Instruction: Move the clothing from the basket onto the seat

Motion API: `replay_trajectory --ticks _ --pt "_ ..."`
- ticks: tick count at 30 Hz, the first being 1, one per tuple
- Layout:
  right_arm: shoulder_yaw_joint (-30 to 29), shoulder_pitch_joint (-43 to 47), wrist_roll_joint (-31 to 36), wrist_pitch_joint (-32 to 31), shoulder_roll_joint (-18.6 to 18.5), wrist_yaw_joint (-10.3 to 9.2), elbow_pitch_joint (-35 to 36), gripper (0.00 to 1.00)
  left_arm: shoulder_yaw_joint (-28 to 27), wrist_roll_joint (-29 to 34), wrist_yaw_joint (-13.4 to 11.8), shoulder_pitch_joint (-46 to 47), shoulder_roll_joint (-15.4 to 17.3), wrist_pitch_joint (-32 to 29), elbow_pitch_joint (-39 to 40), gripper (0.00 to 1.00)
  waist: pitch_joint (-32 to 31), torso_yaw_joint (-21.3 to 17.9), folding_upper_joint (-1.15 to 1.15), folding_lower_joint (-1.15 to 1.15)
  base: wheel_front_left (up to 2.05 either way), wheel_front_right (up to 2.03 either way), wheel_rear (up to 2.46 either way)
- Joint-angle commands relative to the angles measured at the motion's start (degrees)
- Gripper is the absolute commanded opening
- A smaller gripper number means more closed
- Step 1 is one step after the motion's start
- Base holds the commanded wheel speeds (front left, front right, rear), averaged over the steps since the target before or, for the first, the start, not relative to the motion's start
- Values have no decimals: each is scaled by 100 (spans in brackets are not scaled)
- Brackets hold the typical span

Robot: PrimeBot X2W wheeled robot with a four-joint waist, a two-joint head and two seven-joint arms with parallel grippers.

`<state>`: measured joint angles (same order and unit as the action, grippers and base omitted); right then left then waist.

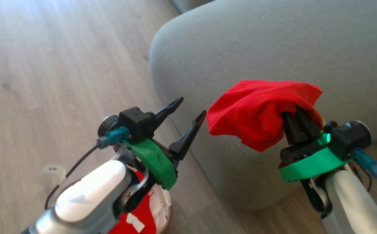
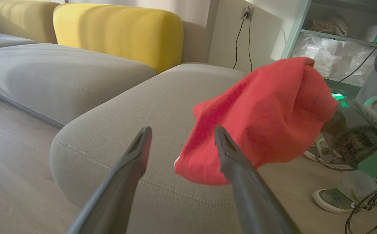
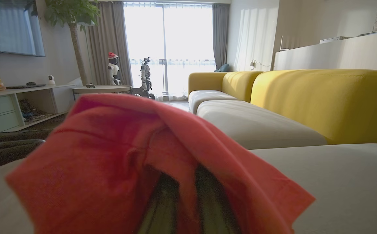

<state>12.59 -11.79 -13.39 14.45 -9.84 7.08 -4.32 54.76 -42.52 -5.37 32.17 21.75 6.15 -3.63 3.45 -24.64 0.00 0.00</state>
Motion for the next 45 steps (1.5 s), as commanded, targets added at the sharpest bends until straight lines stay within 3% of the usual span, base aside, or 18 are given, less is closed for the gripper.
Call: replay_trajectory --ticks 1,9,22,30,45 --pt "20 -44 57 54 16 41 304 0 -228 42 58 206 166 24 127 100 62 -217 0 0 0 0 0" --pt "-259 197 94 55 61 41 616 0 -202 39 79 318 142 -37 88 100 184 -530 0 0 0 0 0" --pt "-483 240 118 55 72 41 757 0 -159 34 154 467 76 -39 -5 100 291 -568 0 0 0 0 0" --pt "-465 -558 -108 55 -213 41 148 0 -139 159 117 661 113 -104 94 100 660 -518 0 0 0 0 0" --pt "-556 -2364 -592 55 -1025 41 -1043 0 -16 424 224 1443 94 -592 421 100 1853 -41 0 0 0 0 0"
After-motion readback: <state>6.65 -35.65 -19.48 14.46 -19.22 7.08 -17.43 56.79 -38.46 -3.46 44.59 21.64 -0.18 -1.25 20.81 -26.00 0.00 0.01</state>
